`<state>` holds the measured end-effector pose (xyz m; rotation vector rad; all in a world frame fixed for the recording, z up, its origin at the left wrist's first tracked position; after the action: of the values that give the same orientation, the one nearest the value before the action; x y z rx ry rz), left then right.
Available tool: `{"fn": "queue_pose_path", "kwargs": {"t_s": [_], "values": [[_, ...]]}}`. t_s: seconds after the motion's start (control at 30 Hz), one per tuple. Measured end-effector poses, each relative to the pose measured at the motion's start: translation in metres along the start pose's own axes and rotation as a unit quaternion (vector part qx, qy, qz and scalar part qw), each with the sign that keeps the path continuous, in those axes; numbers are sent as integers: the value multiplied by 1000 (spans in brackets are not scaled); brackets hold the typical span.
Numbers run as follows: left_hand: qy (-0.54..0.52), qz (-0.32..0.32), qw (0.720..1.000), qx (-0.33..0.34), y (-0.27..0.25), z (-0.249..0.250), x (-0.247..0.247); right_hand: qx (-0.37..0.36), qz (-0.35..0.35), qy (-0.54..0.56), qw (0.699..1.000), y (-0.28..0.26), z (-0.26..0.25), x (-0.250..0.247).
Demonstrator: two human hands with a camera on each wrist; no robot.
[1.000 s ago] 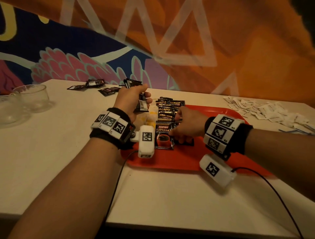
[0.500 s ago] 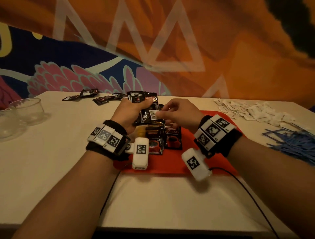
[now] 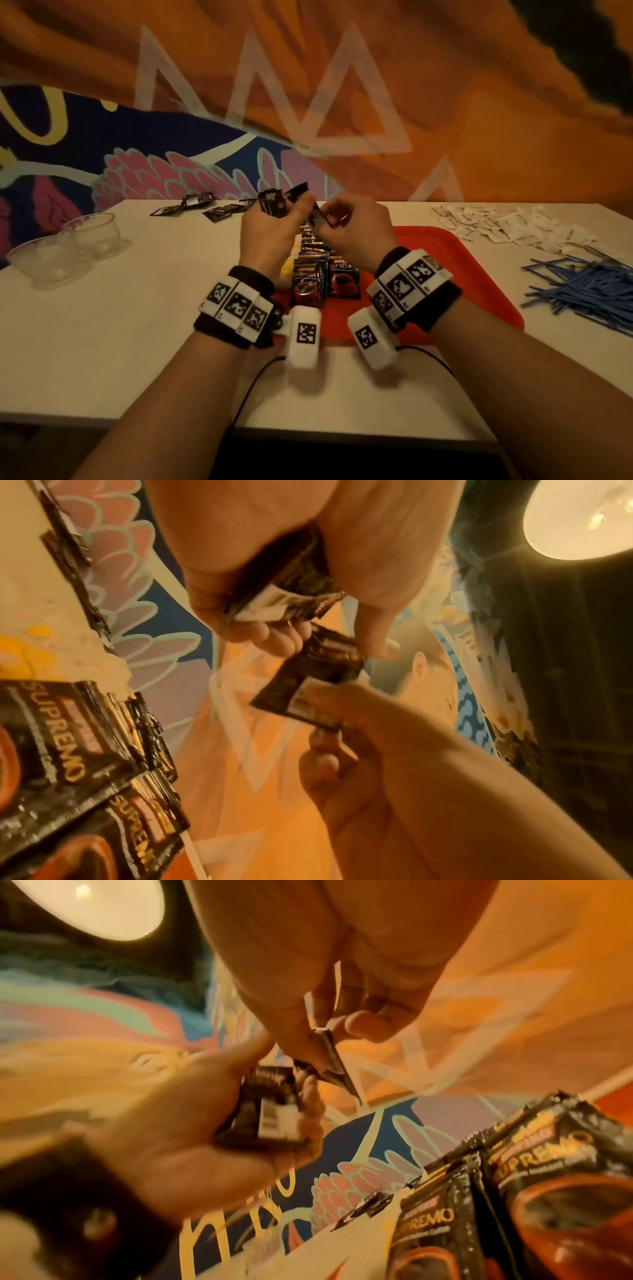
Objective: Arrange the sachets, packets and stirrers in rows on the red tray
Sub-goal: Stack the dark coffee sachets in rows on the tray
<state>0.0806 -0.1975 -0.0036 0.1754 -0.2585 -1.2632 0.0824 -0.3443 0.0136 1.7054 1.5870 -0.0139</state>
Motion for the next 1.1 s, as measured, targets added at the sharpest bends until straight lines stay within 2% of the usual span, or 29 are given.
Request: {"fn": "queue_pose_path", "kwargs": {"t_s": [0.1, 0.2, 0.27, 0.33, 0.4, 0.47, 0.6, 0.8, 0.93, 1.0, 1.1], "values": [[-31, -8, 999, 11, -11, 9, 8, -77, -5, -52, 996, -9, -13, 5], [-101, 18, 993, -57, -11, 9, 2, -110, -22, -49, 992, -17, -21, 1], [-125, 4, 989, -82, -12, 9, -1, -88, -14, -36, 995, -18, -19, -8], [-129, -33, 986, -97, -14, 12, -2, -34, 0, -6, 999, -14, -11, -18], [-153, -88, 974, -141, -18, 14, 0, 17, -38, 35, 999, -11, -3, -19], [-185, -125, 958, -179, -22, 17, 1, 34, -74, 49, 996, -11, 1, -16], [-239, -123, 944, -191, -25, 18, -3, 46, -92, 85, 991, -20, 2, -15], [-168, -117, 961, -184, -30, 11, -1, 50, -101, 50, 992, -25, 2, -21], [-94, -78, 984, -129, -25, 12, -5, 50, -82, 10, 995, -27, 4, -25], [-98, -90, 979, -157, -25, 13, -5, 42, -84, 5, 996, -27, 3, -25], [-117, -110, 954, -254, -26, 9, -4, 21, -101, -14, 995, -26, -1, -23]]}}
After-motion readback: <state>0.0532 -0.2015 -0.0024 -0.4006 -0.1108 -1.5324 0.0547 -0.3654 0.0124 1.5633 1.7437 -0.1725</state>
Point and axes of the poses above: each hand's wrist, its own y-axis towards the middle knuckle, its own x-axis out of the palm, z = x × y, the point moved 4 cm from there along y, towards the middle knuckle, and after that the axes turned 3 degrees about -x, right-handed, at the moved point
